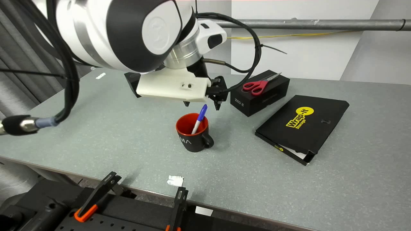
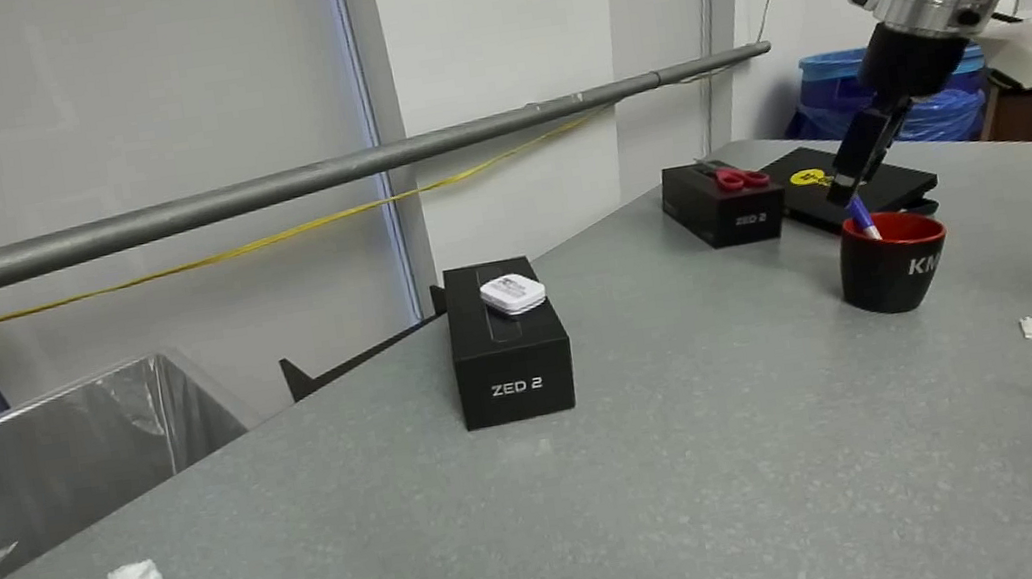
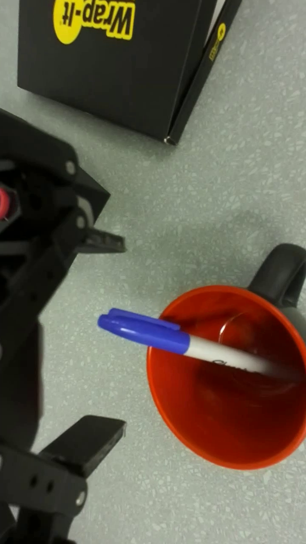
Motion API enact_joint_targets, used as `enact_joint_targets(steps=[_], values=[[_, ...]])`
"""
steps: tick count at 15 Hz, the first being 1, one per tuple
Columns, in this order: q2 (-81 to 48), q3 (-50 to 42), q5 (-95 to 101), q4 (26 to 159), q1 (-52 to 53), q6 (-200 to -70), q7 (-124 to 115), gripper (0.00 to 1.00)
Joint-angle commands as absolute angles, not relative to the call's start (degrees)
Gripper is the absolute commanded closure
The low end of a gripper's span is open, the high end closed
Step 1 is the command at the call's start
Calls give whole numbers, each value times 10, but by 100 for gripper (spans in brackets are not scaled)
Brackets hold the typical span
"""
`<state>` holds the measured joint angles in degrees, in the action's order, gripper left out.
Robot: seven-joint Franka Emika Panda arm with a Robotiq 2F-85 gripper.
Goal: Take the marker from the black cup and put it on the table
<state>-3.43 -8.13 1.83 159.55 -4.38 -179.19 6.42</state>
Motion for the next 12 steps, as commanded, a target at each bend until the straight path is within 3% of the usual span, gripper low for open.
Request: enact_joint_targets(steps=[1,2,3,5,12], values=[[-45,-56,-24,1595,-51,-1801,63,0],[-41,-40,-51,1595,-57,-1799,68,0],[-37,-28,-73,1595,-59,-1794,74,25],[-37,-10,-111,1594,-61,-1791,81,35],[-21,42,-250,1591,-77,-1781,140,93]])
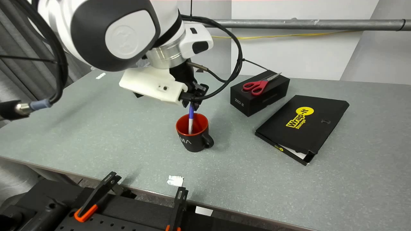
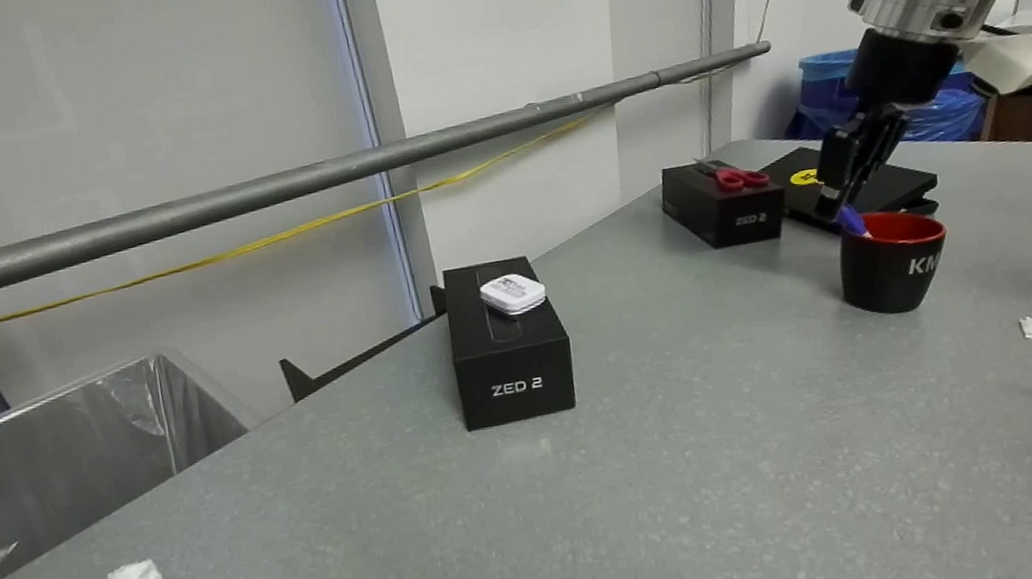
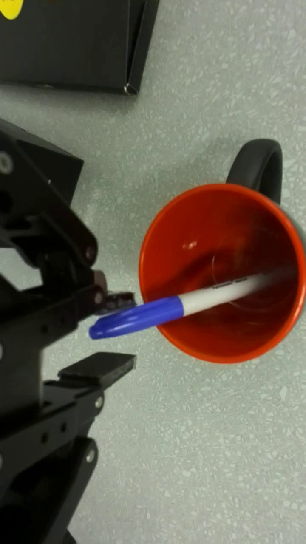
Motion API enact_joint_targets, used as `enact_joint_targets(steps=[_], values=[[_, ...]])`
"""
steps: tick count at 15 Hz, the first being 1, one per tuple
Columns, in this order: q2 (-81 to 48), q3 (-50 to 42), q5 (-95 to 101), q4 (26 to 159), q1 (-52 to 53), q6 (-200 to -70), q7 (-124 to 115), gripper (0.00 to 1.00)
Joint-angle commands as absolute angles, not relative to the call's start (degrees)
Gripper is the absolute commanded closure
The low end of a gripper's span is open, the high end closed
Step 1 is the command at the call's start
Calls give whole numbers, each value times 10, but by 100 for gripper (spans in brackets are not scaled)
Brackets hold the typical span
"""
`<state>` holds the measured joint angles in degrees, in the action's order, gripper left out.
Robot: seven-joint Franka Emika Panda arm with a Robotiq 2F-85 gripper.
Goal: Take the marker from the black cup and put it on the table
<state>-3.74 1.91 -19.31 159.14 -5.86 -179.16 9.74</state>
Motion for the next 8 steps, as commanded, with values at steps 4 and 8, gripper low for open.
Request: enact_joint_targets(steps=[4,8], values=[[-9,48,-318,1590,-79,-1773,192,97],[25,47,-389,1592,-74,-1774,255,98]])
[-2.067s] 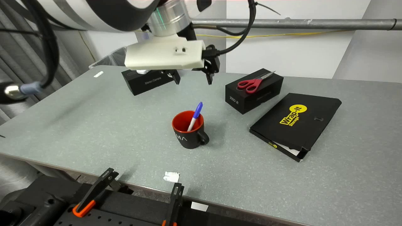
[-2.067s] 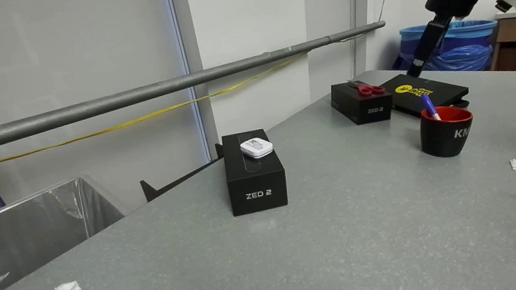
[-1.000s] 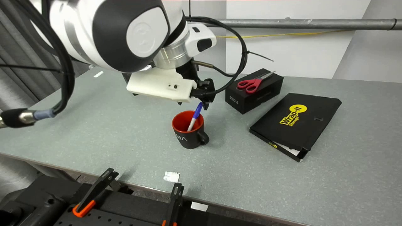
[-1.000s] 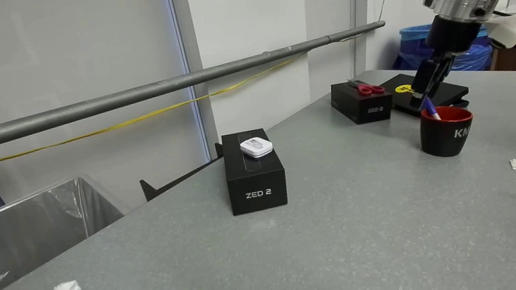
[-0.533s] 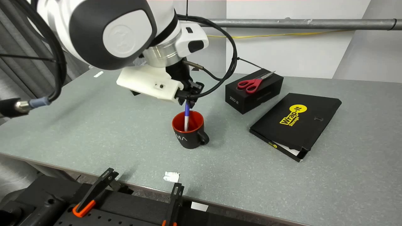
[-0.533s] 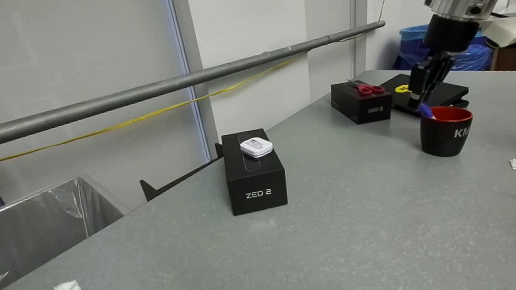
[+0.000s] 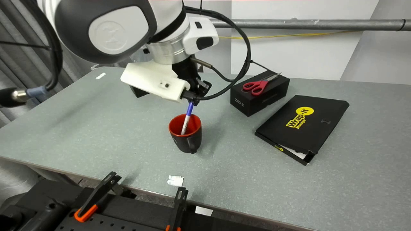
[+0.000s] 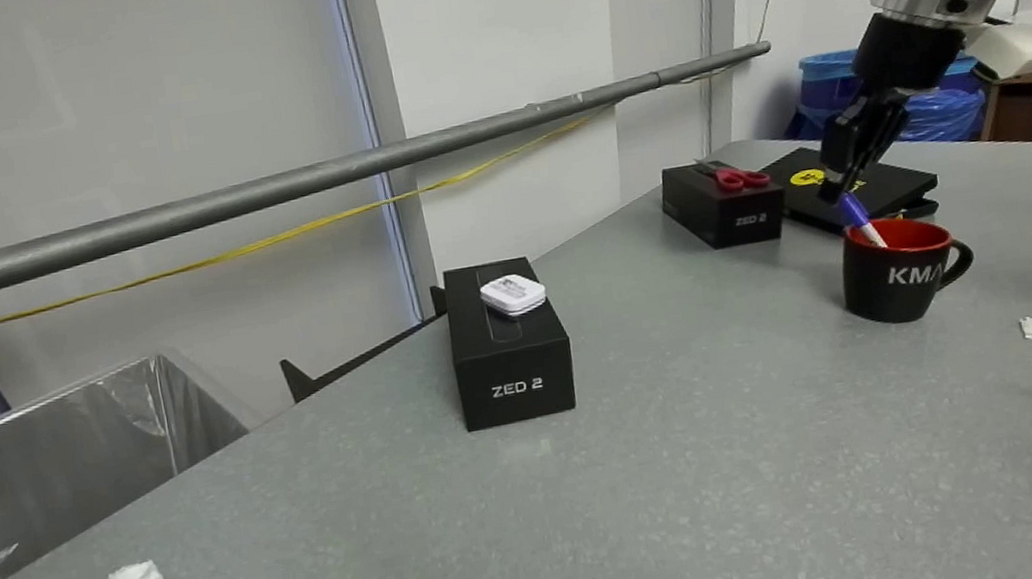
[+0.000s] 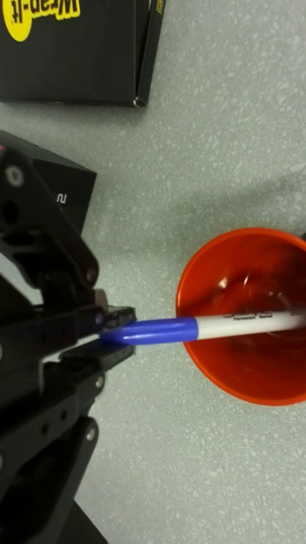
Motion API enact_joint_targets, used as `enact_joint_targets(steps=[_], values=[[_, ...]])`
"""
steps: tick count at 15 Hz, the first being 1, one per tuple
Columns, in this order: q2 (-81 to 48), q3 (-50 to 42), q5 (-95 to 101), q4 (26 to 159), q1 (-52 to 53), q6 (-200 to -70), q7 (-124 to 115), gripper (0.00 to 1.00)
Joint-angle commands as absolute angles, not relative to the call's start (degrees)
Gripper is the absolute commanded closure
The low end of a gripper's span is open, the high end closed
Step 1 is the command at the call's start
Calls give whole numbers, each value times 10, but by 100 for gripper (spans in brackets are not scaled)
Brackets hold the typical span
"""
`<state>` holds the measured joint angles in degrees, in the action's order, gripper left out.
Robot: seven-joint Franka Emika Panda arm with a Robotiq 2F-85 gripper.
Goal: Take the marker from the black cup and put it on the table
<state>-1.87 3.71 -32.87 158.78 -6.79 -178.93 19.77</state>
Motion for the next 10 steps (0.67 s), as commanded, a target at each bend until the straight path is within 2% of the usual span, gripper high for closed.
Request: enact_joint_targets(steps=[1,7,10], values=[[49,46,-413,1597,-70,-1773,275,98],[177,16,-522,1599,-14,-1733,384,98],[123,4,-575,1537,50,-1718,419,98]])
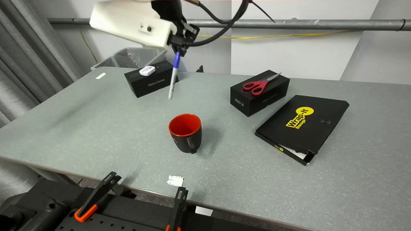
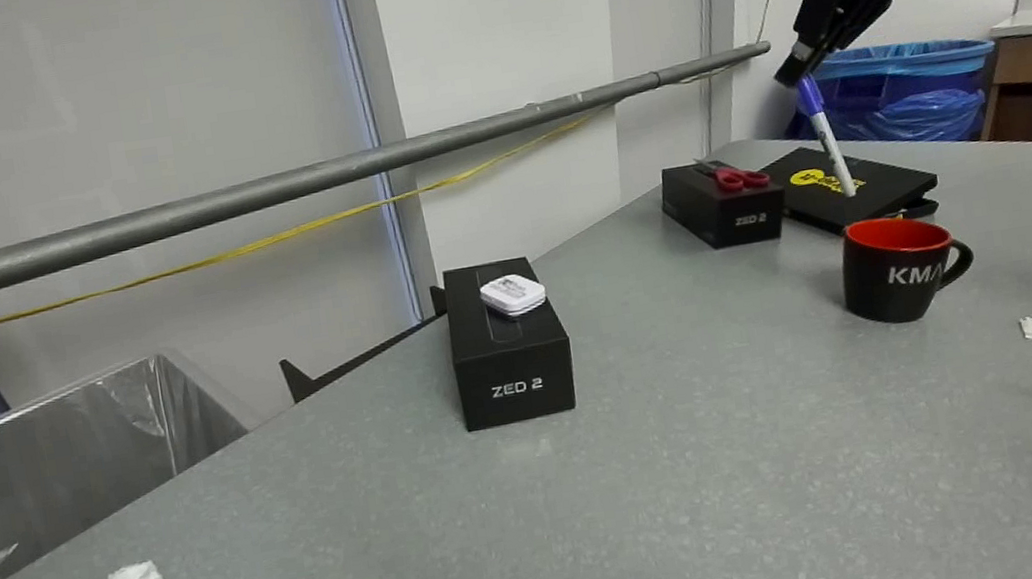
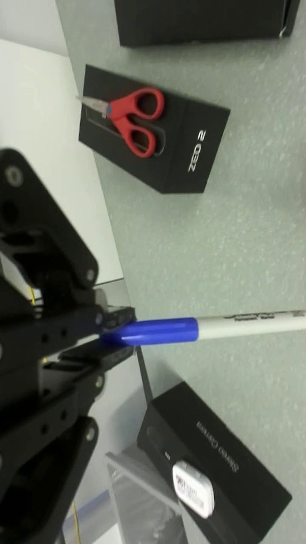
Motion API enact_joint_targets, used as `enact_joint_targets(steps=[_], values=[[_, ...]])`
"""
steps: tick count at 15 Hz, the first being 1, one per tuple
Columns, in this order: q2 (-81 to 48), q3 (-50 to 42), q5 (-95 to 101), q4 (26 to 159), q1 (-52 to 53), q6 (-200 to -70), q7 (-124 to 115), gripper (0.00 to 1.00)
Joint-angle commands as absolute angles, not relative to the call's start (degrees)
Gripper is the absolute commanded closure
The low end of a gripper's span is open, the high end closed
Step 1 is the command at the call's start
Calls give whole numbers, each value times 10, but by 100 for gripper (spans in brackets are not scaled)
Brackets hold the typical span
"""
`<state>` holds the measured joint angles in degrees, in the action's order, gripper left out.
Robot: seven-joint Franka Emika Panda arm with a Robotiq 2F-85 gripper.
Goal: Take the marker from the black cup and put it on the table
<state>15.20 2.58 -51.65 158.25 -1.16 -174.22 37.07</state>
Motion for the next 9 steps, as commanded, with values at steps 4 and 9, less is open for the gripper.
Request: enact_joint_targets(steps=[4,9], values=[[8,-9,-673,1444,109,-1669,507,98],[-163,6,-667,1356,94,-1669,527,98]])
